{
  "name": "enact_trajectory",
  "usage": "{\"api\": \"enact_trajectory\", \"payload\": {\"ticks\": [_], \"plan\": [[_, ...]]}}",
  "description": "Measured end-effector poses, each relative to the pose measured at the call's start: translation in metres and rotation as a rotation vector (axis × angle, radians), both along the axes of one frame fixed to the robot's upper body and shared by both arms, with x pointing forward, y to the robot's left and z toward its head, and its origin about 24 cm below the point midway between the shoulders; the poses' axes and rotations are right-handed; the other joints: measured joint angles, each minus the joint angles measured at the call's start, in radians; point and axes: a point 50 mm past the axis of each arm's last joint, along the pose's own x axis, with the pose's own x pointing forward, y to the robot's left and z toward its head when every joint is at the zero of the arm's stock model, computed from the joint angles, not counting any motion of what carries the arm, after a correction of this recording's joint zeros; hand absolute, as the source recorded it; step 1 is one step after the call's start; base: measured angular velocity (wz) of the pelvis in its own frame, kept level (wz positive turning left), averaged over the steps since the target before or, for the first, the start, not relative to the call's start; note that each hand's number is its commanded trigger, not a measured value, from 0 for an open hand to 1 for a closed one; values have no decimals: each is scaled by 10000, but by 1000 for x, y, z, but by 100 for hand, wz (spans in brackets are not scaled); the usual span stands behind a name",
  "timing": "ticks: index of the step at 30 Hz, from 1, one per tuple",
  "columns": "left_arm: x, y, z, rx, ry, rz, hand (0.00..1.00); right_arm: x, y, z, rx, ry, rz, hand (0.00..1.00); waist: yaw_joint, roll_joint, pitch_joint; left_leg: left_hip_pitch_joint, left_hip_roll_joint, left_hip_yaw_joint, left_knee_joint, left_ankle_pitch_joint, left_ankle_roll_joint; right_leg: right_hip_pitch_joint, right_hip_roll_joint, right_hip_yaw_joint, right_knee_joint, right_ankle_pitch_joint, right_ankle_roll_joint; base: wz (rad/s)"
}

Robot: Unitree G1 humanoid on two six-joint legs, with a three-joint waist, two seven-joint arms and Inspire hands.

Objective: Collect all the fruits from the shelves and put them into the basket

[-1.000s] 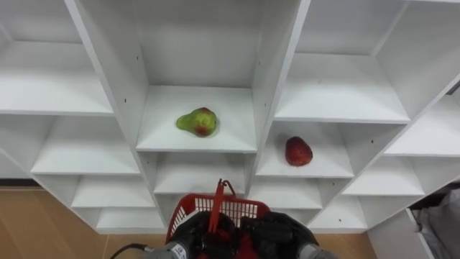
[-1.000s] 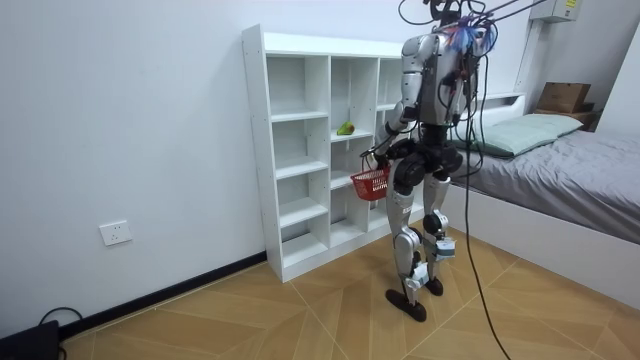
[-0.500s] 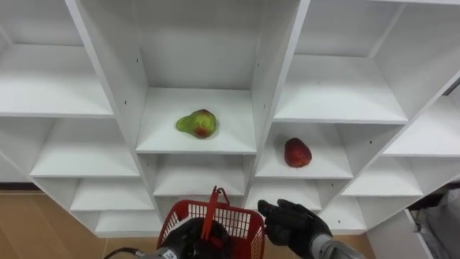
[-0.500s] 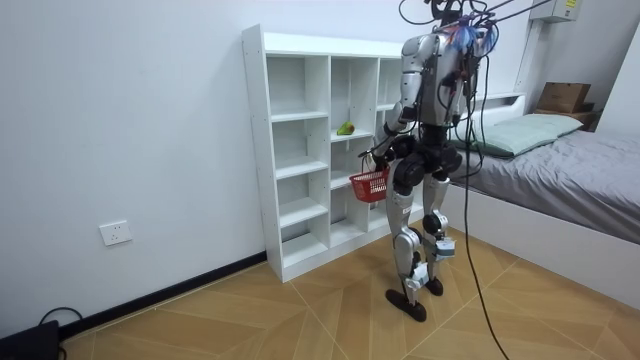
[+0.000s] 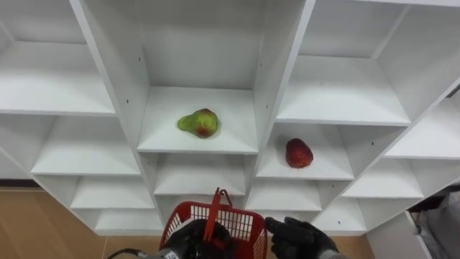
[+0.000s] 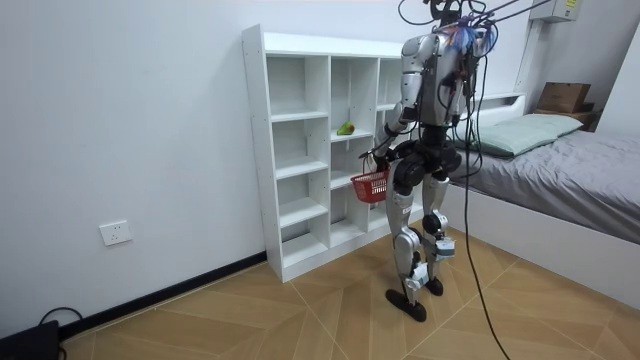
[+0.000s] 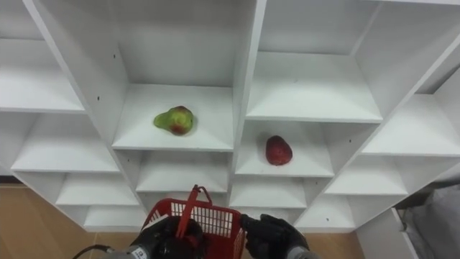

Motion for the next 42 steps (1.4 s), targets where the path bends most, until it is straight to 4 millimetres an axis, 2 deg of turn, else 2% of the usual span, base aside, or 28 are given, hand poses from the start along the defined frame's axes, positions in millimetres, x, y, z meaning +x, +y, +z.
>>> {"api": "enact_trajectory", "payload": {"ticks": [6,16,20,25,41,42], "plan": [[-2,-3,-1,10,61,-164,100,-1,2,0,17,22,57,100,9,77,-38,11,-7,-18,5,0,0,32,3,-72,3,-5,8,1],[-5,-21,-1,-363,141,-469,100,5,26,1,355,-117,597,100,149,158,-52,14,-14,0,21,1,2,56,12,-142,13,-11,14,1],[-5,-23,-1,-436,138,-465,100,7,26,2,369,-161,611,100,278,202,-43,10,-13,-10,21,1,2,58,13,-149,14,-11,14,0],[-5,-23,-1,-434,138,-467,100,8,28,2,398,-199,624,100,284,233,-20,1,-16,-23,20,2,2,57,3,-153,15,-12,15,0],[-5,-24,-1,-430,138,-484,100,10,31,3,365,-341,924,100,288,198,-21,-154,-20,-24,41,6,8,-90,-7,-172,18,-18,20,0],[-5,-24,-1,-431,138,-484,100,10,31,4,342,-353,954,63,289,194,-18,-154,-20,-26,41,6,8,-90,-7,-173,18,-18,20,0]]}}
